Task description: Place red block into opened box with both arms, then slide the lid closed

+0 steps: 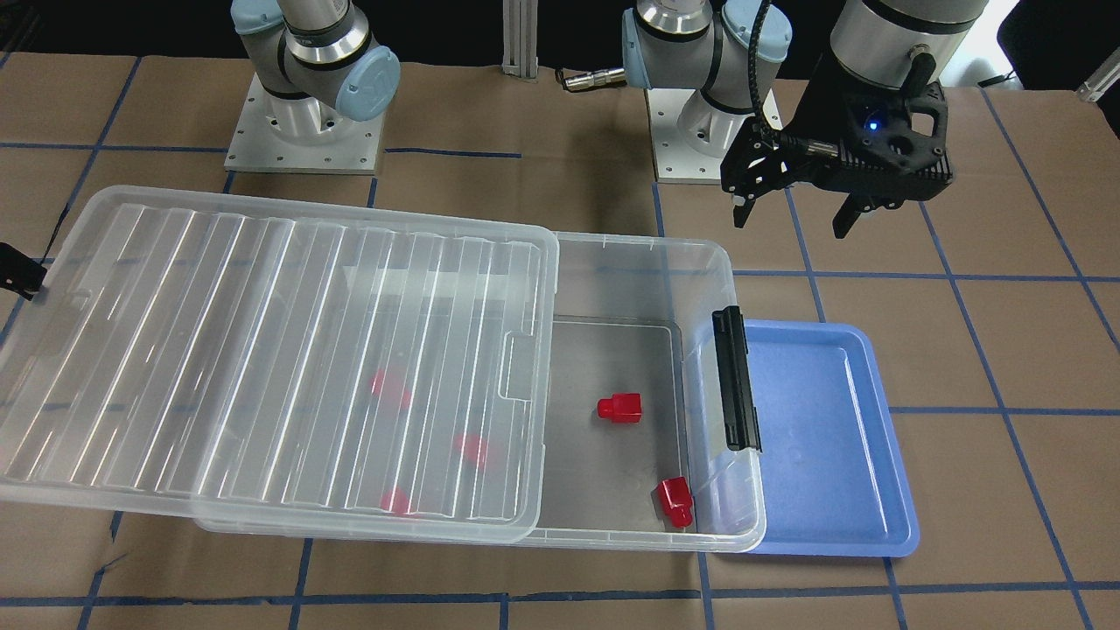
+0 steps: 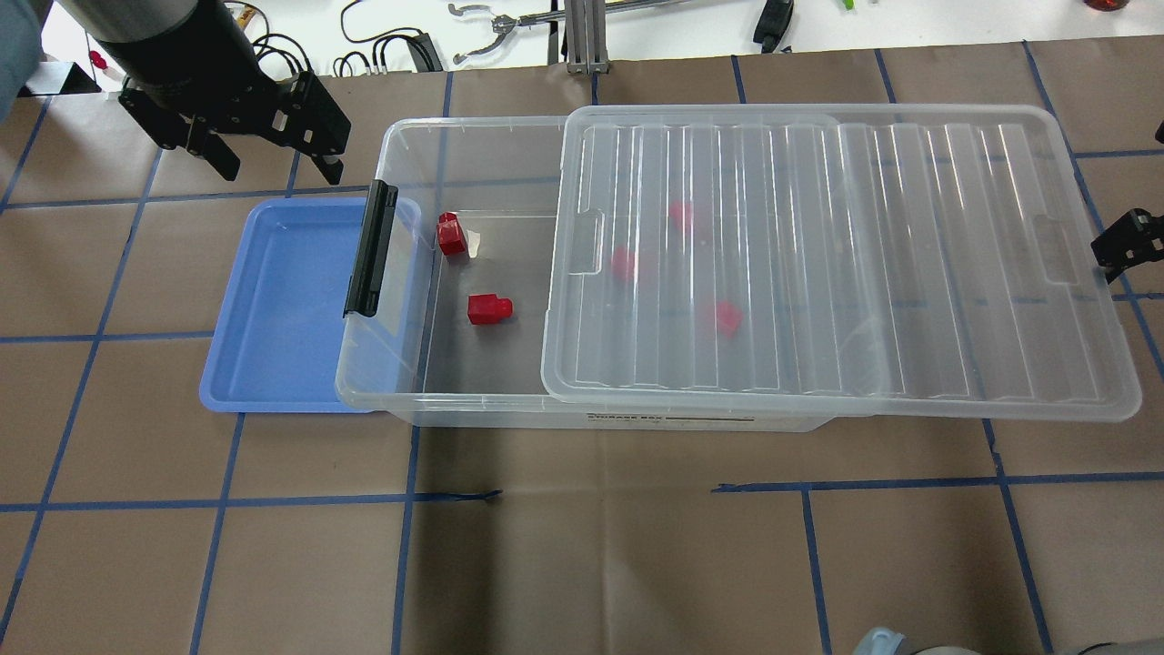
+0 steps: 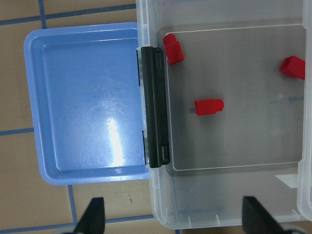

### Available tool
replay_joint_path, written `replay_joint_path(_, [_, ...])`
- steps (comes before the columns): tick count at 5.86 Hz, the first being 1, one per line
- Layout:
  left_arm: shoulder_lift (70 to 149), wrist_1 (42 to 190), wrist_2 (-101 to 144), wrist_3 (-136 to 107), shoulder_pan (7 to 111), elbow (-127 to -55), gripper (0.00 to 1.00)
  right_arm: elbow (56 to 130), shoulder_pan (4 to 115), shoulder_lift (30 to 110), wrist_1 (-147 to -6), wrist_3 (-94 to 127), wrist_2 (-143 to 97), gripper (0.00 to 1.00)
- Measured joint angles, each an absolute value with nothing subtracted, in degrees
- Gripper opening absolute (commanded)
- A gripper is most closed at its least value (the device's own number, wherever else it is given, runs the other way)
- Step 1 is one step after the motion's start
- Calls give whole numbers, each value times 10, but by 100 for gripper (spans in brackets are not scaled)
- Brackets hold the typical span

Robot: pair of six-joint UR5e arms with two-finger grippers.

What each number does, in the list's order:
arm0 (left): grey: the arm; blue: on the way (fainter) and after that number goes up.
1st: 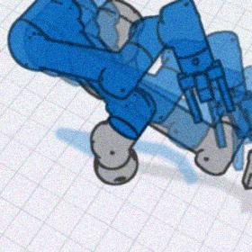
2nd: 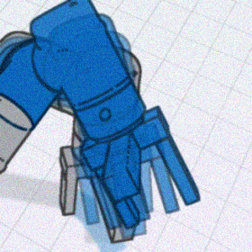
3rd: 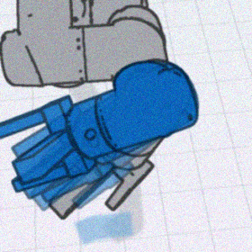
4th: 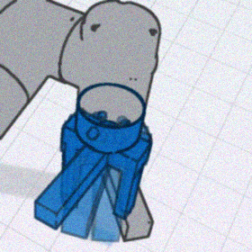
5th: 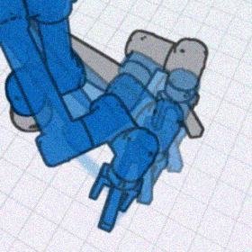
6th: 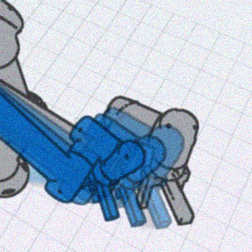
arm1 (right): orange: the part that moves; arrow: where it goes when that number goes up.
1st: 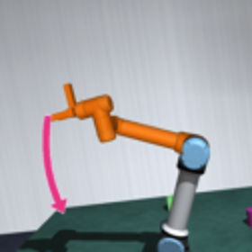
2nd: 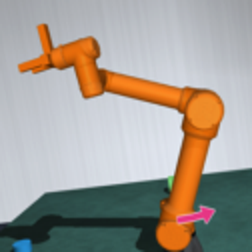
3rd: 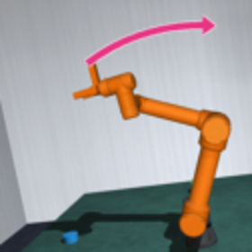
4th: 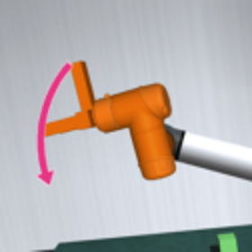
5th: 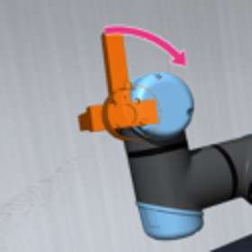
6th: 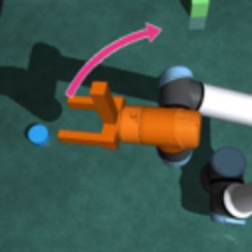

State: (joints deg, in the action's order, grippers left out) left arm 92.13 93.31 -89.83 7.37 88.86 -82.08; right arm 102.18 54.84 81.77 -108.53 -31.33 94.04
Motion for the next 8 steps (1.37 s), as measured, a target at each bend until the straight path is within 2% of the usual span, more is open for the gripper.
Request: replay_joint_path(8, [925, 930, -897, 73, 889, -821, 98, 1062, 646, 850, -1090, -275, 917, 100])
